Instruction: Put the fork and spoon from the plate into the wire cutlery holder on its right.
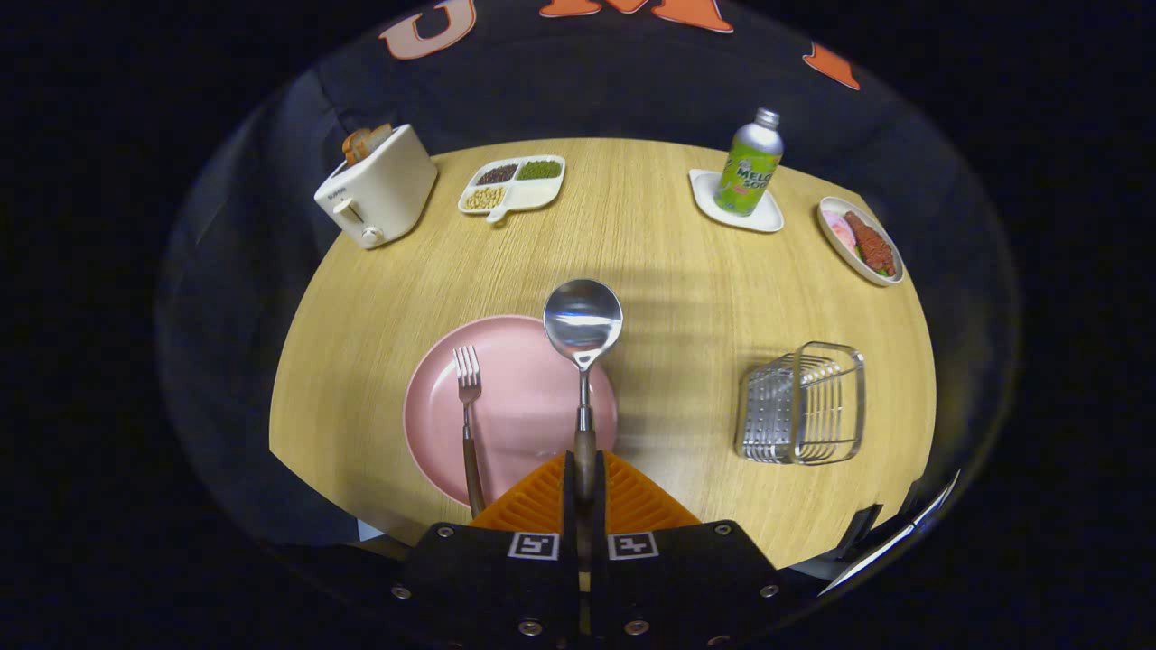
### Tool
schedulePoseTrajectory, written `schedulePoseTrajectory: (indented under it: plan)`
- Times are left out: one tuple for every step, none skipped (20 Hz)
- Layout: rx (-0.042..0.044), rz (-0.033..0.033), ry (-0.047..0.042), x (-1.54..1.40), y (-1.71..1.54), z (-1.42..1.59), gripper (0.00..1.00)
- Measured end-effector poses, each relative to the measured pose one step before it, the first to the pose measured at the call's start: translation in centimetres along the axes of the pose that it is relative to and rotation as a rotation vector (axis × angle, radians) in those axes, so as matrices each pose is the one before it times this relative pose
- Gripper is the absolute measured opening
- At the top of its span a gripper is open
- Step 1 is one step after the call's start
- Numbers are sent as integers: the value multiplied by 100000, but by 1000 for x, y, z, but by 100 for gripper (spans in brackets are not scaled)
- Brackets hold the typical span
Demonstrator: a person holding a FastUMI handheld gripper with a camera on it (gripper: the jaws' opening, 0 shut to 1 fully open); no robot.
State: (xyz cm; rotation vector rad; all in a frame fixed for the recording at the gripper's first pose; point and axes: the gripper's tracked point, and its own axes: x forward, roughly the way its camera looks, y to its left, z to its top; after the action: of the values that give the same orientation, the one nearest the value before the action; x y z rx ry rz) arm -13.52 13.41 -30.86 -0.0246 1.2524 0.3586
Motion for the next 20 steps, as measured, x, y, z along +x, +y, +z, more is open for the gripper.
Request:
schedulePoseTrajectory:
  plan:
    - [916, -1131, -1666, -1086, -1162, 393, 5]
    - [765, -1613, -943, -1008, -1361, 168, 5]
    - [637, -1705, -644, -880, -1423, 45, 5]
    - [818, -1939, -316, -745, -1463, 1, 5]
    - [768, -1764, 187, -767, -1429, -249, 5]
    - [1267, -1726, 56, -482, -1461, -177, 5]
    - [872, -1899, 653, -244, -1373, -328, 5]
    - [659, -1807, 198, -222, -1376, -146, 5]
    - [331, -1298, 697, -47, -1182, -213, 5]
    - [-26, -455, 1038, -152, -899, -203, 5]
    - [-774, -104, 1778, 175, -413, -435, 5]
    - [-468, -83, 1312, 319, -459, -281, 5]
    - [-896, 18, 2746, 549, -317, -491, 5]
    - [-632, 213, 2479, 575, -283, -372, 5]
    - [-325, 465, 2081, 461, -147, -265, 5]
    - [117, 779, 1923, 402, -85, -197, 5]
    - [-241, 1099, 1787, 447, 57, -116, 5]
    - [271, 765, 1963, 462, -11, -28, 5]
    - [74, 584, 1539, 328, -179, -61, 5]
    - [248, 253, 1152, 337, -206, 205, 5]
